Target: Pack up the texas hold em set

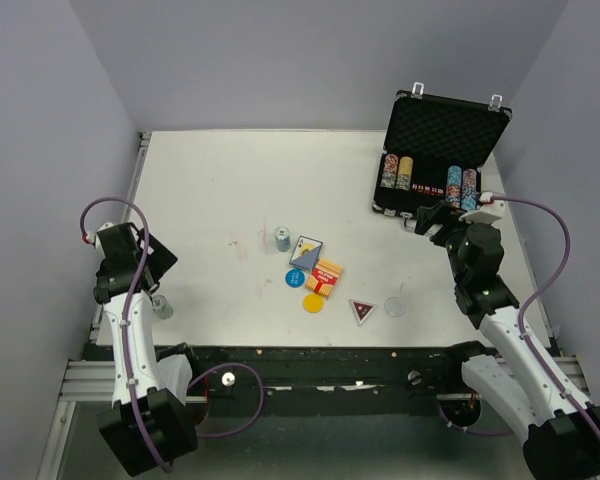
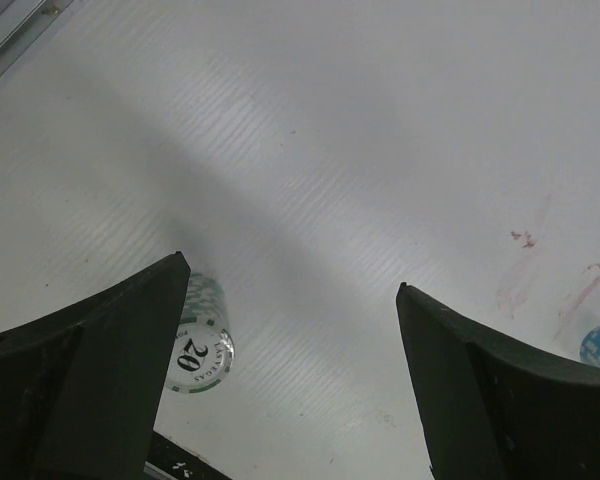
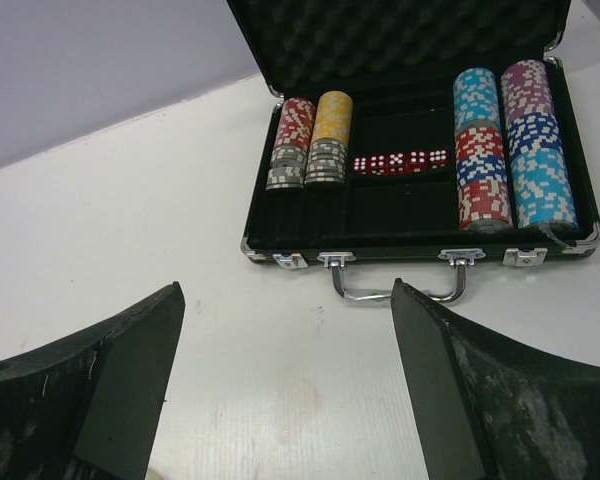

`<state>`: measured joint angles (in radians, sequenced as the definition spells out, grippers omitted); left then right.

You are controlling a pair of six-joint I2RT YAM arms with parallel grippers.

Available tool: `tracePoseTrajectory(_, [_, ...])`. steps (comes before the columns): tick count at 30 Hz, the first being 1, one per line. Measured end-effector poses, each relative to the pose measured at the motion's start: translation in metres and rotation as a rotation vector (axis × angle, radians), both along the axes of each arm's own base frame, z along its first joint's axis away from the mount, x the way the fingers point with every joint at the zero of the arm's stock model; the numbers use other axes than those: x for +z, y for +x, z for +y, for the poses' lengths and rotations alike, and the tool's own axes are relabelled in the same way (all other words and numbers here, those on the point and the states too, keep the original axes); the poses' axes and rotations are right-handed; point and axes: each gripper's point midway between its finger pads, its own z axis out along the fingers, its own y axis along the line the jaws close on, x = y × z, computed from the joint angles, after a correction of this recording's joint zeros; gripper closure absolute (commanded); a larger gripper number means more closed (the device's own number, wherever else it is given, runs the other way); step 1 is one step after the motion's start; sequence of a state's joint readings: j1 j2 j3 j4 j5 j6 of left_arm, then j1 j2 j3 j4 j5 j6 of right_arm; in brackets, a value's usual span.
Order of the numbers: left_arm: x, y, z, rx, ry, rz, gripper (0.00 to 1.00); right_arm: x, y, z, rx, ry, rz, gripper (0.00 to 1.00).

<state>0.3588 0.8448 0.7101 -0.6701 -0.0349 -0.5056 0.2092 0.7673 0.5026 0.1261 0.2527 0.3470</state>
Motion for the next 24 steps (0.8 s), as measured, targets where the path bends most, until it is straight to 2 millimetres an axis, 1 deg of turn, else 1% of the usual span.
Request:
tracePoseTrajectory(3, [-0.013,-0.010,0.010,0.085,-0.015,0.069,0.01,0.001,0.000,0.000,0.000,0.001,-0.002,0.08])
tracePoseTrajectory(10, [-0.020,-0.025,0.020,0.208,-0.010,0.115,0.02,0.000,0.000,0.000,0.000,0.001,-0.001,0.08])
tracePoseTrajectory(16, [-0.021,-0.039,0.027,0.299,0.018,0.108,0.07,0.000,0.000,0.000,-0.001,0.000,0.001,0.09])
tracePoseTrajectory(18, [-0.022,-0.040,0.028,0.314,0.017,0.113,0.11,-0.002,0.000,0.000,-0.001,-0.001,0.006,0.09])
tracePoseTrajectory(21, [-0.024,-0.043,0.027,0.334,0.007,0.112,0.17,-0.007,0.001,0.000,-0.001,-0.005,0.022,0.08])
tracePoseTrajectory(24, [-0.031,-0.048,0.024,0.360,-0.013,0.112,0.19,-0.008,0.001,0.000,-0.003,-0.006,0.027,0.09])
